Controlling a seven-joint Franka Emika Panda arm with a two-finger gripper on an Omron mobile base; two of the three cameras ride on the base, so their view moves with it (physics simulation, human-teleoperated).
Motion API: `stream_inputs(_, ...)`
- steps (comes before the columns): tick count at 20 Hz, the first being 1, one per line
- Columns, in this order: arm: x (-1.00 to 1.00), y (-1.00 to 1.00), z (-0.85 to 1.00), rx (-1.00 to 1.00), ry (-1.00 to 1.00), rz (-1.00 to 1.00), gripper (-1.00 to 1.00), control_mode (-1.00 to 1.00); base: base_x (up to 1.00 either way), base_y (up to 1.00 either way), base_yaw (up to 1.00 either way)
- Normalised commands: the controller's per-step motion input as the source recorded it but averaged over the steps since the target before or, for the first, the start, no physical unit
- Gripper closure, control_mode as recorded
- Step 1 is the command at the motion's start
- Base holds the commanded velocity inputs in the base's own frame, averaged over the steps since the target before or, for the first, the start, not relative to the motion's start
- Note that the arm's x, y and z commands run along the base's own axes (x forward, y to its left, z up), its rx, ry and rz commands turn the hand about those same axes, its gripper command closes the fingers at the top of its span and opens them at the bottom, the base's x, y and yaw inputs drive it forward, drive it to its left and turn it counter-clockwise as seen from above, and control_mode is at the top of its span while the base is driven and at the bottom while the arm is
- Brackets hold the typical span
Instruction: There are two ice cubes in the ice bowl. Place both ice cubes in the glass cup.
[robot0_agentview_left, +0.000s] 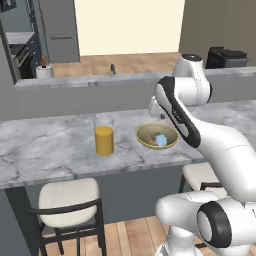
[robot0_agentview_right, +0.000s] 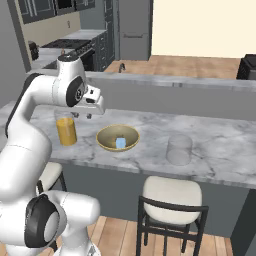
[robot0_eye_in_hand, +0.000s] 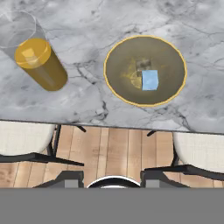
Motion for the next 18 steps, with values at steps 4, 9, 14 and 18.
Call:
stream_inputs(4,0.00,0.00,-0.03,0.00,-0.03,0.00,-1.00,-1.00,0.00,0.00,0.00)
stream_inputs(9,0.03,-0.01,-0.01,0.00,0.01,-0.01,-1.00,-1.00,0.00,0.00,0.00)
stream_inputs(14,0.37,-0.39,-0.19,0.00,0.02,-0.07,-1.00,-1.00,0.00,0.00,0.00)
stream_inputs(18,0.52,-0.46,-0.23,0.00,0.07,-0.01,-1.00,-1.00,0.00,0.00,0.00)
